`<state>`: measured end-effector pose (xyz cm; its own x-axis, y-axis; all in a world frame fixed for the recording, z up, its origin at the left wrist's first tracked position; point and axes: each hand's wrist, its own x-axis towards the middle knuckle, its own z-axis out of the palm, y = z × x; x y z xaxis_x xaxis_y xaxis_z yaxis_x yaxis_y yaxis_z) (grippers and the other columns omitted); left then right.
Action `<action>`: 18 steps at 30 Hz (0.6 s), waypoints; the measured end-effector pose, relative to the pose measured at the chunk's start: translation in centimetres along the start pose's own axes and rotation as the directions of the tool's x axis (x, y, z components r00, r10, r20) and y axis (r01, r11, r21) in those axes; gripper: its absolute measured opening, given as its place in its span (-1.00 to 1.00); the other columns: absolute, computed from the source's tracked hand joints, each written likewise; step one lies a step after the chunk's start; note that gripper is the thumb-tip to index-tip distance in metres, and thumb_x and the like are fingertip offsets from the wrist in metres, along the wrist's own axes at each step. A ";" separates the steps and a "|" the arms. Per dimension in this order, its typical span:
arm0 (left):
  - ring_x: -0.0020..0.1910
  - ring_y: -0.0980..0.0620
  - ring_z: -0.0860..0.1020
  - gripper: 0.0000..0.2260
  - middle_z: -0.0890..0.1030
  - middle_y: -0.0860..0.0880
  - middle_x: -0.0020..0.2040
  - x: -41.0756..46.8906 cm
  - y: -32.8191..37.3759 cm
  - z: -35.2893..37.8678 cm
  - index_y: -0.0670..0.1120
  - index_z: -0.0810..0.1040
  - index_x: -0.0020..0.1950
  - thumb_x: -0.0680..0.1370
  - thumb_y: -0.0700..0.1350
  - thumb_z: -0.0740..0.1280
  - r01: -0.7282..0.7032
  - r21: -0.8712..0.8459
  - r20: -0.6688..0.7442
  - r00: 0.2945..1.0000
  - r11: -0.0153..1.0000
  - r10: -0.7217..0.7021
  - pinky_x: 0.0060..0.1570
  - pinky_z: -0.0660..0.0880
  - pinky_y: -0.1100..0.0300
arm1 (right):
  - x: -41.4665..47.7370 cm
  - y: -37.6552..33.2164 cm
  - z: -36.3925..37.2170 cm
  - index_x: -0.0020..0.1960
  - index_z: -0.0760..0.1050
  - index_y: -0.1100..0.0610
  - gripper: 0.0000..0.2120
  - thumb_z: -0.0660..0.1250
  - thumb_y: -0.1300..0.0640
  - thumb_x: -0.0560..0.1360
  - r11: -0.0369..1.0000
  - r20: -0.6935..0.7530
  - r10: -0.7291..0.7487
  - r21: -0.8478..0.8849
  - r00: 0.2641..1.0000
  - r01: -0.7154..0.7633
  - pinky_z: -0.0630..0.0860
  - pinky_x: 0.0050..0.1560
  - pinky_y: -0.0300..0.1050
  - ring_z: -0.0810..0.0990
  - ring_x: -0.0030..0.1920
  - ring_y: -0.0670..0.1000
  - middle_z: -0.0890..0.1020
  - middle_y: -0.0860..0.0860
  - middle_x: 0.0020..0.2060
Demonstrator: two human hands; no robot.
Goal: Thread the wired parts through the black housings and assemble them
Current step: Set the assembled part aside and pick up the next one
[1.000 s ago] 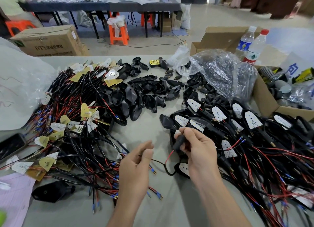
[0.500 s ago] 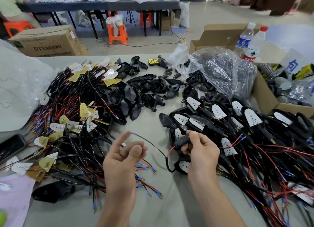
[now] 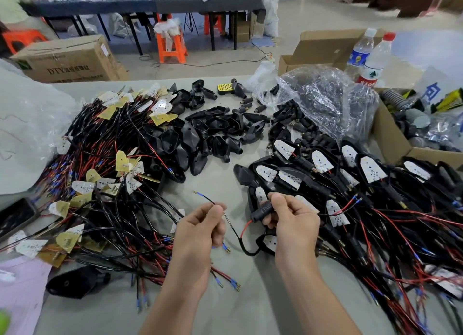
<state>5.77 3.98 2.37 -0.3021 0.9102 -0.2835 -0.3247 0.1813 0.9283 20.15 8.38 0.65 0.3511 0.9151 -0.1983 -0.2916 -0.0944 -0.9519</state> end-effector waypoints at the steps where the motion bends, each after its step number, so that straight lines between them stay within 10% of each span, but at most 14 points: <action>1: -0.47 0.08 0.33 -0.83 0.49 -0.03 -0.39 -0.1 0.3 -0.1 -0.16 0.69 -0.02 0.65 -0.19 0.31 -0.006 -0.015 0.041 0.999 1.000 0.007 -0.38 0.34 0.27 | 0.0 0.1 0.0 -0.23 0.72 0.04 -0.78 0.40 0.19 0.56 1.000 0.002 0.000 -0.011 1.000 0.000 0.37 -0.48 -0.21 0.46 -0.48 -0.02 0.63 0.12 -0.41; 10: -0.46 0.05 0.17 -0.75 0.28 0.00 -0.49 -0.3 1.0 -0.6 -0.07 0.52 -0.45 0.42 -0.11 0.42 -0.047 0.325 0.154 0.988 0.945 -0.004 -0.41 0.17 0.25 | 0.0 0.3 0.3 -0.22 0.72 0.06 -0.79 0.40 0.19 0.56 0.999 0.051 0.024 0.025 0.998 -0.025 0.38 -0.43 -0.22 0.45 -0.45 -0.04 0.71 0.14 -0.28; 18: -0.49 0.11 0.26 -0.80 0.39 0.08 -0.49 0.0 0.6 -2.9 -0.08 0.64 -0.34 0.47 -0.06 0.44 -0.203 0.636 0.412 0.905 0.745 -0.105 -0.45 0.22 0.31 | 0.0 0.1 0.1 -0.21 0.71 0.07 -0.77 0.37 0.17 0.58 1.000 0.175 0.026 0.005 0.984 -0.027 0.28 -0.38 -0.11 0.40 -0.43 0.00 0.70 0.16 -0.27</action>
<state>2.98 3.03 2.21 0.1295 0.9582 -0.2550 0.3892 0.1874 0.9019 20.04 8.36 0.57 0.1826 0.9668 -0.1786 -0.3057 -0.1168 -0.9449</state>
